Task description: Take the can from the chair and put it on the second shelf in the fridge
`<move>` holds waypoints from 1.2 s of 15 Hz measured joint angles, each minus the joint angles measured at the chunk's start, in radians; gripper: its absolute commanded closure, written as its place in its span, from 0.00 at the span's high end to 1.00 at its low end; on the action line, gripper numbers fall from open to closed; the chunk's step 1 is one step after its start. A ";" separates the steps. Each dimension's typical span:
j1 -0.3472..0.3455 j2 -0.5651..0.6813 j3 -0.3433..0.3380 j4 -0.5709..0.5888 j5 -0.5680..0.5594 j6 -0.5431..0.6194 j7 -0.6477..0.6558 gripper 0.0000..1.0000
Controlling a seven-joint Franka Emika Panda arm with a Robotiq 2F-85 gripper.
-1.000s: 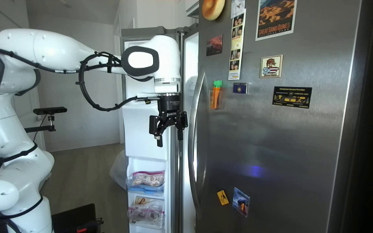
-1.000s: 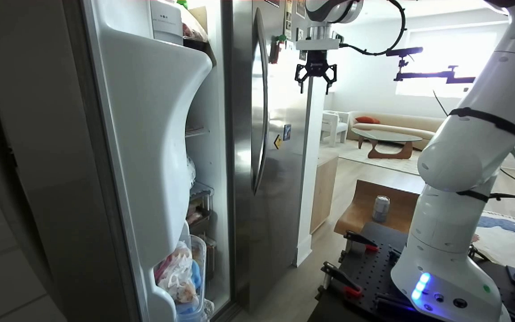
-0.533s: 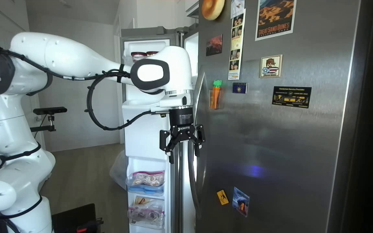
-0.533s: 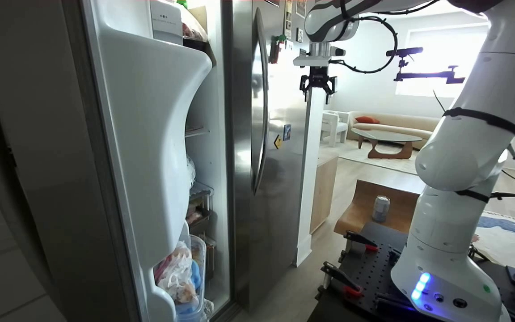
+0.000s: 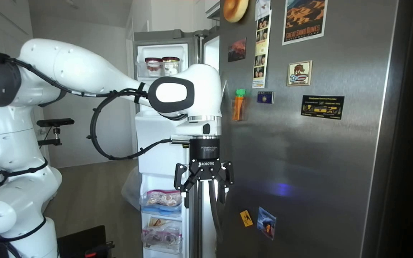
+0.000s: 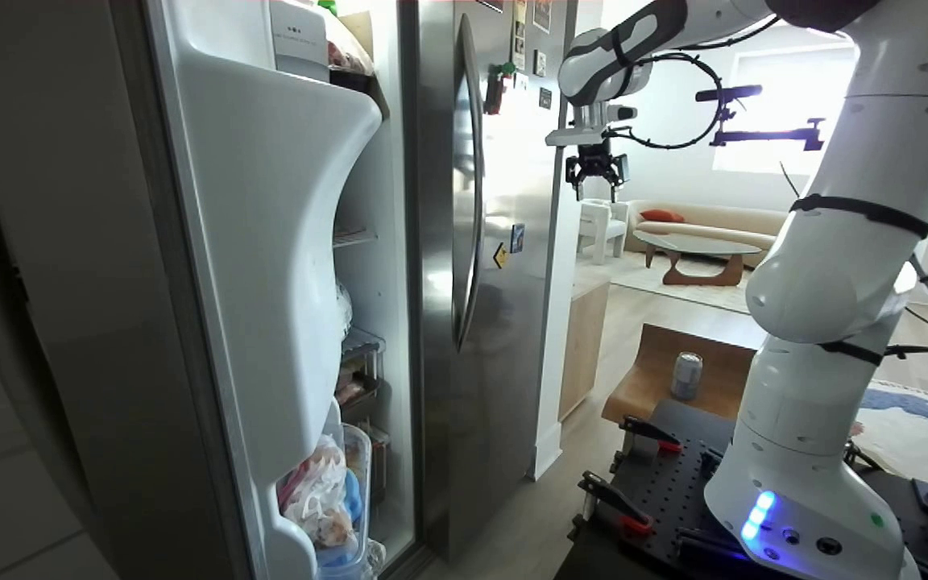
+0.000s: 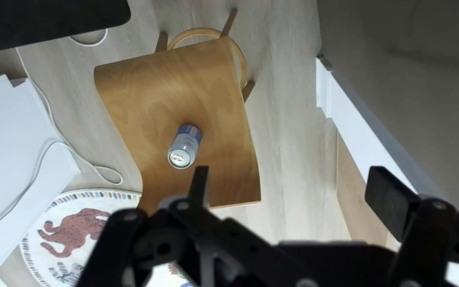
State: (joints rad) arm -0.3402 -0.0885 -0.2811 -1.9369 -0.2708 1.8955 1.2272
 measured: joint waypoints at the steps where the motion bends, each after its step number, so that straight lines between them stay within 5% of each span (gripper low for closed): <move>1: -0.006 0.003 -0.010 -0.003 -0.007 0.000 0.000 1.00; 8: -0.050 0.004 -0.086 -0.097 -0.066 0.030 -0.004 1.00; 18: -0.137 0.008 -0.182 -0.303 -0.128 0.310 -0.071 1.00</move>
State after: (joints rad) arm -0.4770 -0.0808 -0.4626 -2.2402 -0.3989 2.2058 1.1561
